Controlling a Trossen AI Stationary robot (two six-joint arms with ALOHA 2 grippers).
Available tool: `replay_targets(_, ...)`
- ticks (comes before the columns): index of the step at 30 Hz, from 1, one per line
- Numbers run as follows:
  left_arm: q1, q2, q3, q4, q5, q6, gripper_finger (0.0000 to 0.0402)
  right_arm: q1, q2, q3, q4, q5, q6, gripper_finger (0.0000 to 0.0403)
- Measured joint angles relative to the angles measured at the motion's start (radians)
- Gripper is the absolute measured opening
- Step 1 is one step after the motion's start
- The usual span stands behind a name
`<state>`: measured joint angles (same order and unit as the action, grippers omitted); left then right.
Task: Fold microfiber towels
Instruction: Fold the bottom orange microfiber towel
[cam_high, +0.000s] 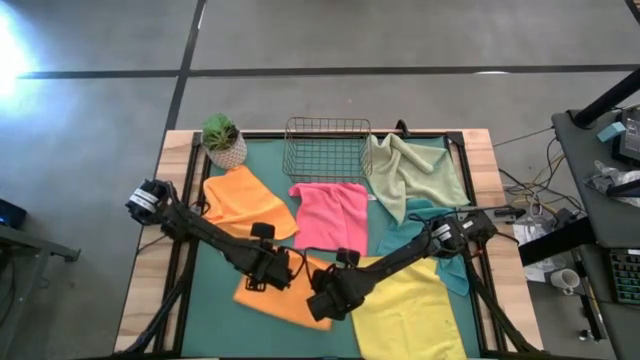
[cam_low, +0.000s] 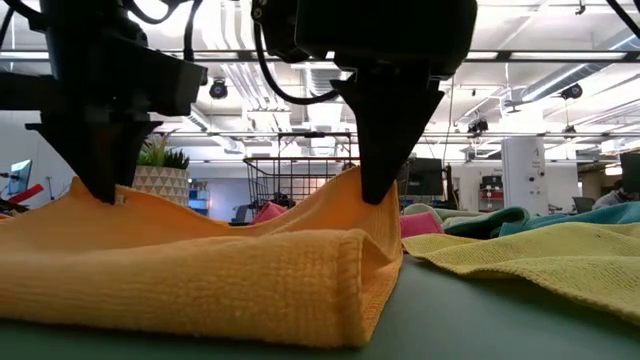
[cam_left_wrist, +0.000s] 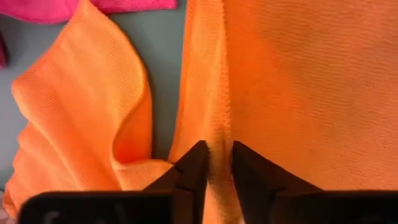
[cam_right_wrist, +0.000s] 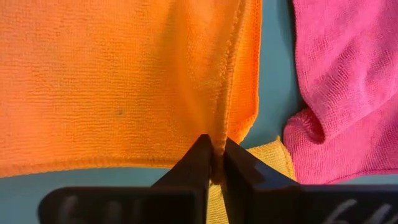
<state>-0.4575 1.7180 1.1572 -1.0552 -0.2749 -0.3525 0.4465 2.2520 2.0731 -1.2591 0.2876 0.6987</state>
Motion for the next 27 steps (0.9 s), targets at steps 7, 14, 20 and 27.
replay_targets(7, 0.0, 0.0, 0.006, -0.045, 0.001, -0.004, 0.0126, 0.0, -0.004, 0.0, -0.007, 0.004, 0.0, 0.009)
replay_targets(14, -0.007, -0.027, 0.037, -0.165, 0.011, -0.008, 0.015, 0.011, -0.059, 0.021, -0.106, 0.028, 0.001, 0.0143)
replay_targets(20, -0.071, -0.147, 0.017, -0.127, 0.074, -0.168, 0.015, 0.025, -0.131, 0.017, -0.119, 0.029, -0.002, 0.0161)
replay_targets(27, -0.207, -0.279, -0.103, 0.155, 0.061, -0.391, 0.015, 0.038, -0.169, -0.026, -0.12, 0.028, -0.025, 0.0152)
